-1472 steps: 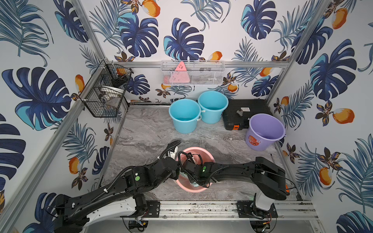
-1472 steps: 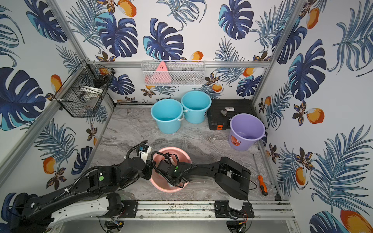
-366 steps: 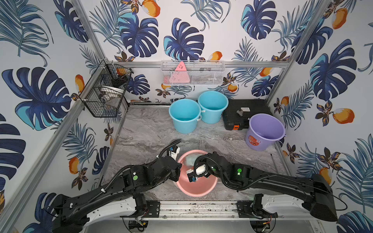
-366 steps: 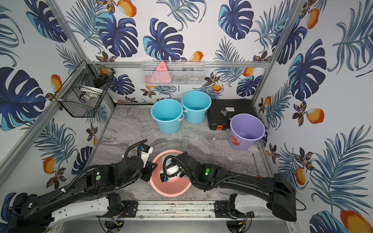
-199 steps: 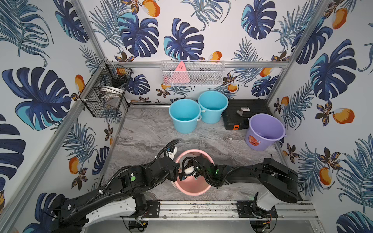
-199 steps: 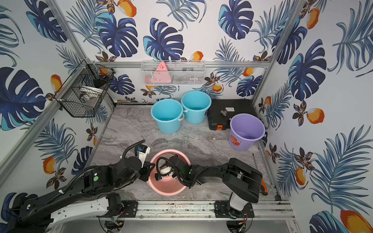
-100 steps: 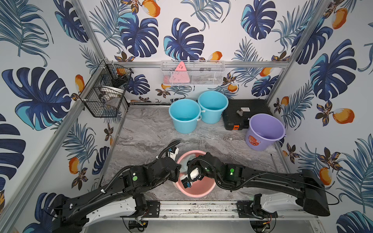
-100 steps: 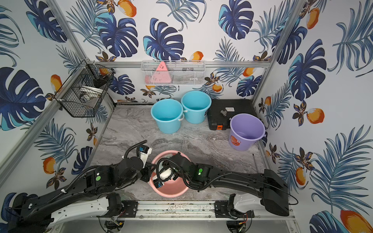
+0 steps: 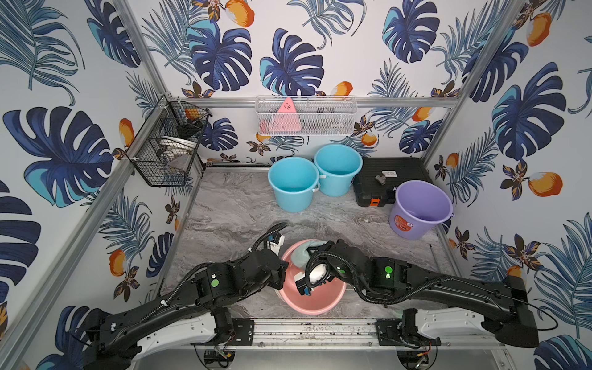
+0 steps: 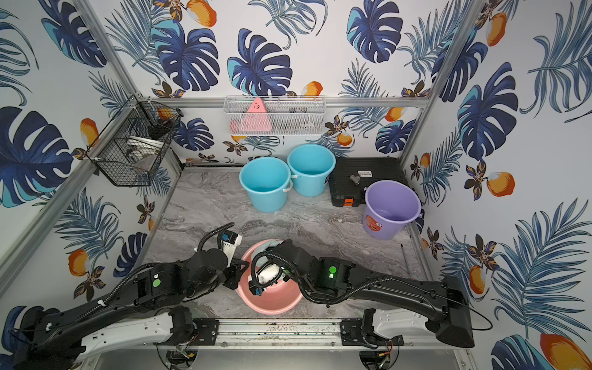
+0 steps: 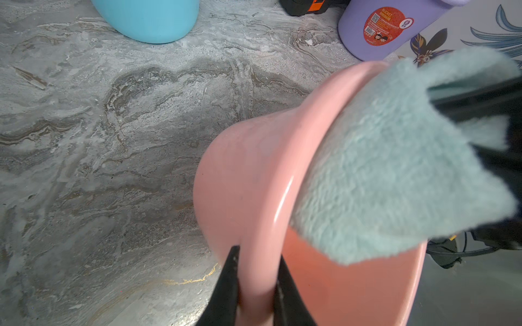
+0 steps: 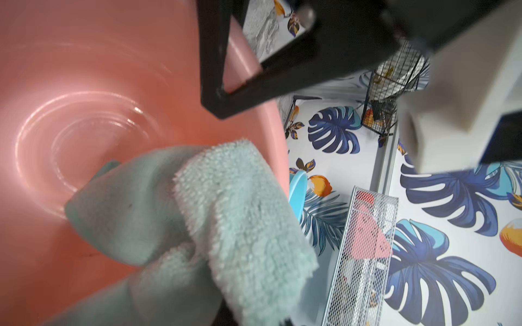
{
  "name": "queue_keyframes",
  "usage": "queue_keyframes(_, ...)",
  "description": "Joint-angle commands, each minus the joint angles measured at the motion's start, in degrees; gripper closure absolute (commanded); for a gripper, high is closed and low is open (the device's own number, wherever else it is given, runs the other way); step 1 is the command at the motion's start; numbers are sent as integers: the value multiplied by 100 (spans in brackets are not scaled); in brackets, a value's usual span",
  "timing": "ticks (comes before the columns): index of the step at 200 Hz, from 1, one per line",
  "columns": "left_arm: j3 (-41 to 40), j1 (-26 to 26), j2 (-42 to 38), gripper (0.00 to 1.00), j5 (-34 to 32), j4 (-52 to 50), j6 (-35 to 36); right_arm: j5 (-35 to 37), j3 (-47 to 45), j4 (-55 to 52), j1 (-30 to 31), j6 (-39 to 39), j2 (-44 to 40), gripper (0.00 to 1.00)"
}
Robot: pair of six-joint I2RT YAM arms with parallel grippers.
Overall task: Wipe the inside of the bucket with a cloth
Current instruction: Wipe the dirt from the inside of the bucket.
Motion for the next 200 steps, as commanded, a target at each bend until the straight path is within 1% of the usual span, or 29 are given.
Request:
queue_keyframes(1, 62, -4, -13, 100, -73, 3, 64, 523, 186, -1324, 58, 707, -196, 100)
queue_keyframes(15, 69, -4, -24, 100, -80, -5, 60, 341, 316, -2153, 139, 1183, -339, 100)
queue_keyframes(30, 74, -4, -24, 100, -101, -16, 59, -51, 442, -2941, 210, 1688, -455, 100)
queue_keyframes(49, 93, -4, -24, 100, -103, -23, 73, -864, 533, -3634, 244, 2196, -560, 100)
queue_keyframes(67, 104, -4, -7, 100, -98, -14, 73, -1659, 472, -3788, 255, 2496, -577, 100)
queue_keyframes(101, 134, -4, 52, 100, -82, 12, 73, -2846, 255, -3166, 268, 2969, -328, 100)
queue_keyframes(118, 127, -4, 72, 100, -70, 42, 73, -3377, 133, -2537, 261, 3095, -100, 100)
queue_keyframes(142, 135, -4, 81, 100, -58, 44, 71, -3823, 35, -1506, 261, 3210, 288, 100)
queue_keyframes(153, 144, -4, 81, 100, -50, 48, 73, -3876, 41, -1039, 266, 3242, 479, 100)
queue_keyframes(168, 139, -4, 64, 100, -58, 51, 56, -3753, 99, -506, 273, 3196, 713, 100)
queue_keyframes(200, 126, -4, 50, 100, -25, 79, 55, -2860, 223, 338, 292, 2767, 954, 100)
